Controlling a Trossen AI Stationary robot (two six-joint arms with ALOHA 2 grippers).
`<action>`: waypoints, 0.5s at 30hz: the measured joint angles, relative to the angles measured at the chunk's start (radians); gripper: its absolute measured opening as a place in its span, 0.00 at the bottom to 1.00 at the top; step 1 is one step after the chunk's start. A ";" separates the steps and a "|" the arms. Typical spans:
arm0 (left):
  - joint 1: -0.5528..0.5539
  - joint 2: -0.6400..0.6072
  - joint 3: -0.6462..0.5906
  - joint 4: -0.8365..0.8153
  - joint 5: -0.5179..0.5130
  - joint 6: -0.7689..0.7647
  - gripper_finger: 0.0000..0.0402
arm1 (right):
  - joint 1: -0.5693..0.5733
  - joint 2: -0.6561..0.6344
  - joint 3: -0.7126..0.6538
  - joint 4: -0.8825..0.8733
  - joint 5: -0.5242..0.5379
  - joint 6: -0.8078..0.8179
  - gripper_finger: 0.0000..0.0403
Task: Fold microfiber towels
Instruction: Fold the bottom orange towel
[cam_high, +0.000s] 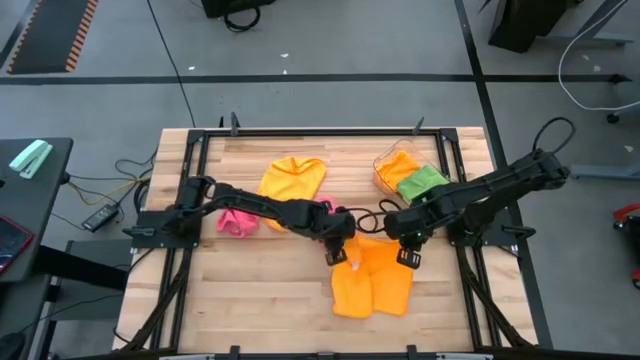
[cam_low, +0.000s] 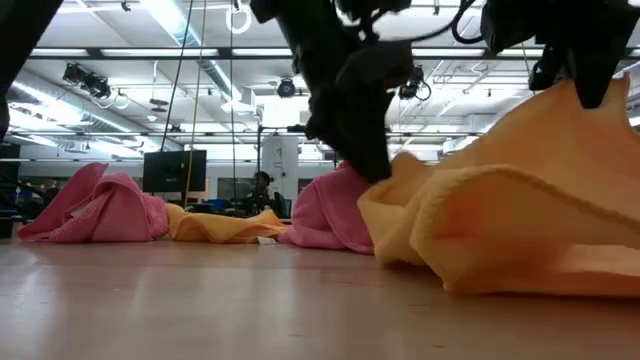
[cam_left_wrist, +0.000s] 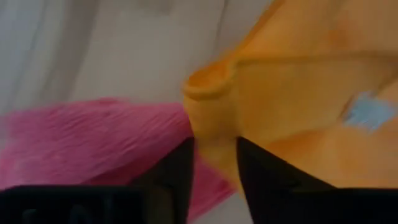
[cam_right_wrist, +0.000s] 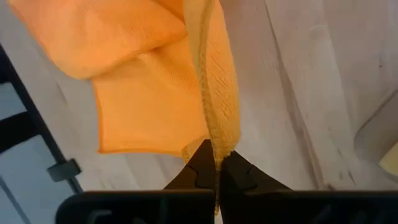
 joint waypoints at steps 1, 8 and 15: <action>0.010 0.000 0.000 -0.017 0.000 0.040 0.36 | 0.000 -0.002 0.000 0.003 -0.004 0.007 0.01; 0.098 0.017 -0.007 -0.136 0.005 0.246 0.52 | 0.001 -0.012 0.000 0.009 -0.011 0.030 0.01; 0.212 0.037 -0.005 -0.145 -0.017 0.343 0.48 | -0.001 -0.012 0.000 0.012 -0.007 0.071 0.02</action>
